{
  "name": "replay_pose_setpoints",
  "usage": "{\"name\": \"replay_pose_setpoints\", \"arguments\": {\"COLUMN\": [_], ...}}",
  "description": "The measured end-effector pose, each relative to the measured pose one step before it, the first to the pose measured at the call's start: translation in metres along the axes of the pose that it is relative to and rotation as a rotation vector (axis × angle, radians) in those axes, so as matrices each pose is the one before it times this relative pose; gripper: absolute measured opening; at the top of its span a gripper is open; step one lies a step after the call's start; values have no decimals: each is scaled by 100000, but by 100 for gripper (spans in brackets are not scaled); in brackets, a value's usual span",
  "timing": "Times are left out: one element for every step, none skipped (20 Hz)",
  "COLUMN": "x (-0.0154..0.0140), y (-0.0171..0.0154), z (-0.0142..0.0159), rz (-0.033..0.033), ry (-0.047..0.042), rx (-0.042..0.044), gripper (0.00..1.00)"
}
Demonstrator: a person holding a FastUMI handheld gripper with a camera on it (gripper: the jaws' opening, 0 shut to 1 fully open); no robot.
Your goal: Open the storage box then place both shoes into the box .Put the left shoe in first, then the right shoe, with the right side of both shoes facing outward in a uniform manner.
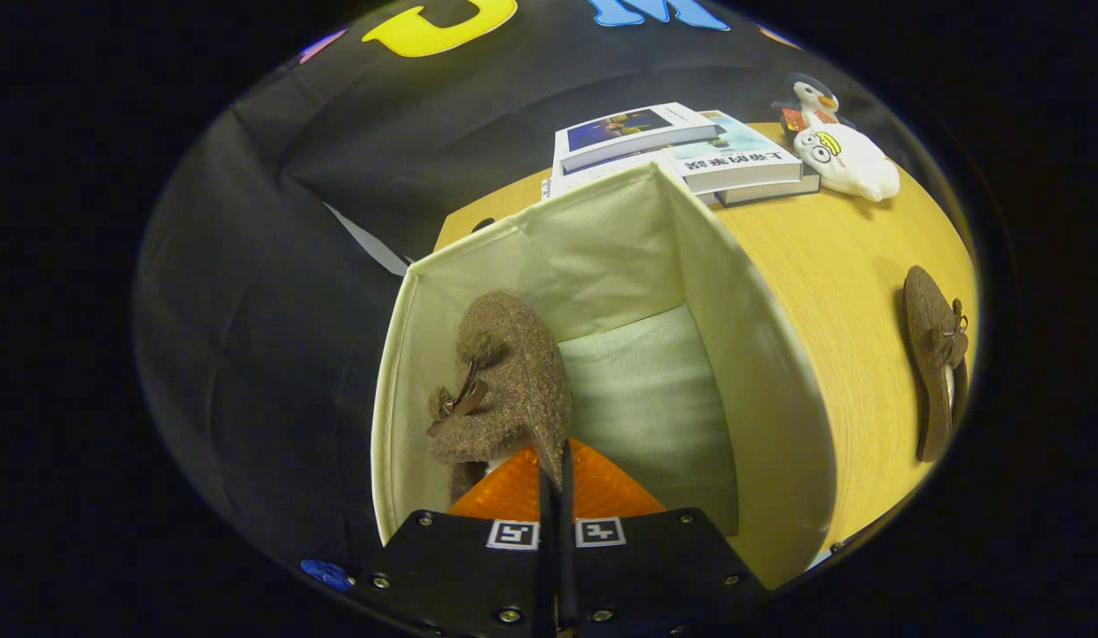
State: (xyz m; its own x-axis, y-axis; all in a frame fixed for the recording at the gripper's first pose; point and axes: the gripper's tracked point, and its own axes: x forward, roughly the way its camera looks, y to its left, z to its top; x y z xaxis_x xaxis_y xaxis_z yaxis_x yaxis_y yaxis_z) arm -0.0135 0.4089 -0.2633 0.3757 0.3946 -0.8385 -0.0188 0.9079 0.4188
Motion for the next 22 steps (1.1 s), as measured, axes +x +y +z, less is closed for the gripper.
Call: {"name": "replay_pose_setpoints", "arguments": {"x": [174, 240, 109, 23, -405, -303, -66, -432, -551, -666, -595, -798, -887, -791, -731, -914, -748, -765, -629, -669, -535, -578], "y": [95, -2, 510, 689, 584, 112, 133, -9, 77, -10, -52, -96, -40, -175, -236, -315, -385, -532, -591, -590, -848, -880], "z": [-325, -308, -440, -586, -124, -92, -67, -15, 144, 275, 537, 529, 477, 683, 546, 508, 547, 453, 400, 495, 365, 293], "rz": [-912, -560, 1873, 3372, 2016, 930, 1009, 466, 1146, 222, 532, 620, 614, 350, 147, -361, -402, -264, -485, -526, -1054, -1136], "ry": [282, 503, 1148, 1046, -182, -377, 123, 76, -500, -1294, -1683, -1676, -1648, -1977, -1678, -1487, -1397, -1274, -1130, -1514, -1232, -971], "rx": [-2252, -2097, -1393, -1530, -1796, -1874, -1587, -1699, -1882, -1837, -1701, -1401, -1191, -1318, -1201, -1306, -1077, -959, -827, -784, -811, -559], "gripper": [5, 5, 5, 11, 30, 49, 68, 88, 92, 100, 98, 98, 98, 98, 98, 98, 98, 97, 98, 98, 98, 97]}}
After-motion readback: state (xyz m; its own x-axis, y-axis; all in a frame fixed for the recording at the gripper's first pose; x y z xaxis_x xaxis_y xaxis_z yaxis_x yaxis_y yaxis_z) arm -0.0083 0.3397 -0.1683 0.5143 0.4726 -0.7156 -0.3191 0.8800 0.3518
